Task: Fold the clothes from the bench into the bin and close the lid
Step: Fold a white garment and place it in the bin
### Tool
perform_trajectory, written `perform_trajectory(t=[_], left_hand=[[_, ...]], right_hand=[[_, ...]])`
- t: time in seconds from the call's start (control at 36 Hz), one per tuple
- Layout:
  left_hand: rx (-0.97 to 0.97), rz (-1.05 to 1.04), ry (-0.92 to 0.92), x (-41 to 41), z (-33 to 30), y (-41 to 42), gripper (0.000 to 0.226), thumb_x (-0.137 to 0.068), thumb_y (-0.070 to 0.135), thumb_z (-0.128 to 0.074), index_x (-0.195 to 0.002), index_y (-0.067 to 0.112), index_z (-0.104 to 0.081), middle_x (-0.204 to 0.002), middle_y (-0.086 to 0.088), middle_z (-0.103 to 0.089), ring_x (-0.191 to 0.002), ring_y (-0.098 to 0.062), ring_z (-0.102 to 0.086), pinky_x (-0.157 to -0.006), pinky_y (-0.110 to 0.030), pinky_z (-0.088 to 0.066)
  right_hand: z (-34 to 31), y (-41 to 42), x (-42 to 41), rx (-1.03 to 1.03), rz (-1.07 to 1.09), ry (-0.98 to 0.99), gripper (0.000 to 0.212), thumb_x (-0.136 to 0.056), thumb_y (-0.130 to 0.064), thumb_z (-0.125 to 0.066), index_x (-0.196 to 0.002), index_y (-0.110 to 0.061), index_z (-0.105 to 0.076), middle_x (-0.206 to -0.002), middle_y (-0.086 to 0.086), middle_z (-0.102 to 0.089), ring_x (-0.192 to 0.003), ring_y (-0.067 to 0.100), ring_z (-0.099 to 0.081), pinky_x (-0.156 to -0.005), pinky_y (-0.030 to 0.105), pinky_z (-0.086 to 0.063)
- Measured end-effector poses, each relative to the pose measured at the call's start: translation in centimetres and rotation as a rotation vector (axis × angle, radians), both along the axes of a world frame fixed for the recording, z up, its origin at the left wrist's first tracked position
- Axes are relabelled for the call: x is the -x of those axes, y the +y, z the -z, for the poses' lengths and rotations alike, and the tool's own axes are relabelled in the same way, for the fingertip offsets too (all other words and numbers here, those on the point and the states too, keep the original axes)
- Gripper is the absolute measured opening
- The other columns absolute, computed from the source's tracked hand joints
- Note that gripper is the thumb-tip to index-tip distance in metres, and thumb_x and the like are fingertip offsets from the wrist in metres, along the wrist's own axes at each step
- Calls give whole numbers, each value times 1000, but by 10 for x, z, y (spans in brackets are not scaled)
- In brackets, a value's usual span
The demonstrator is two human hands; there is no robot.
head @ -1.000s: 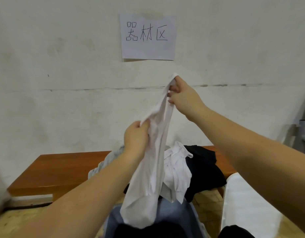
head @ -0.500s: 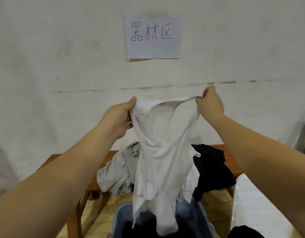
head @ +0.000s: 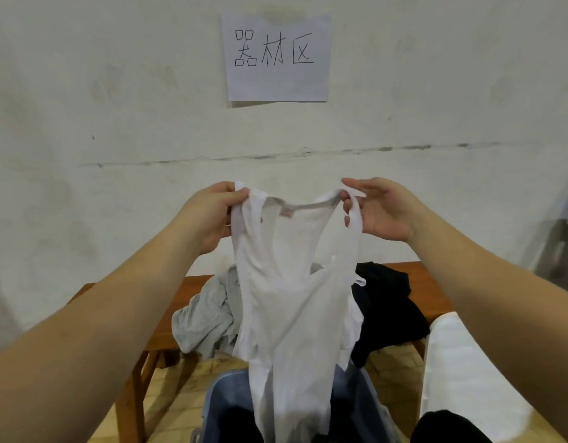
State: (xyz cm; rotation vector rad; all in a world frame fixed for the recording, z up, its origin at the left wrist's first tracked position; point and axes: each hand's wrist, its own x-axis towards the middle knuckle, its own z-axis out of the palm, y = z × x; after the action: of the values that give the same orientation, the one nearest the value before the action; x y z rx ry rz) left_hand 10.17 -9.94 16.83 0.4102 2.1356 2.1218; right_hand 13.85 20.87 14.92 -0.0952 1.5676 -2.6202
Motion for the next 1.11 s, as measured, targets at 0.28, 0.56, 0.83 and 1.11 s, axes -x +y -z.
perform_trajectory(t=[0.28, 0.56, 0.83, 1.11], left_hand=[[-132, -94, -53, 14, -9, -19, 22, -95, 7, -59, -116, 11, -64, -108, -8, -68, -90, -20, -68, -70, -33, -55], [-67, 35, 33, 15, -10, -19, 26, -93, 7, -62, -118, 14, -65, -106, -4, -71, -92, -16, -69, -81, -30, -58], [-65, 27, 59, 14, -11, -20, 18, -94, 5, -61, -108, 11, -69, -93, -2, -74, -82, -14, -70, -71, -24, -58], [53, -17, 84, 11, -13, -29, 14, -92, 8, -66, -105, 8, -69, -92, -5, -71, -79, -14, -69, -68, -21, -57]], right_hand=[[13, -8, -5, -592, 174, -9, 21, -97, -10, -56, -114, -13, -68, -107, 7, -74, -93, 18, -74, -76, 30, -57], [9, -31, -18, -8, -49, -15, 40, -87, 3, -48, -122, -10, -62, -84, 10, -59, -63, 20, -59, -70, 37, -57], [-4, -63, -21, -78, 16, 153, 46, -92, 10, -42, -119, -19, -64, -101, 2, -66, -98, 17, -62, -97, 32, -47], [-7, -65, -22, -1110, 583, 444, 11, -88, -20, -68, -89, -31, -66, -87, -15, -65, -77, 2, -58, -66, 21, -45]])
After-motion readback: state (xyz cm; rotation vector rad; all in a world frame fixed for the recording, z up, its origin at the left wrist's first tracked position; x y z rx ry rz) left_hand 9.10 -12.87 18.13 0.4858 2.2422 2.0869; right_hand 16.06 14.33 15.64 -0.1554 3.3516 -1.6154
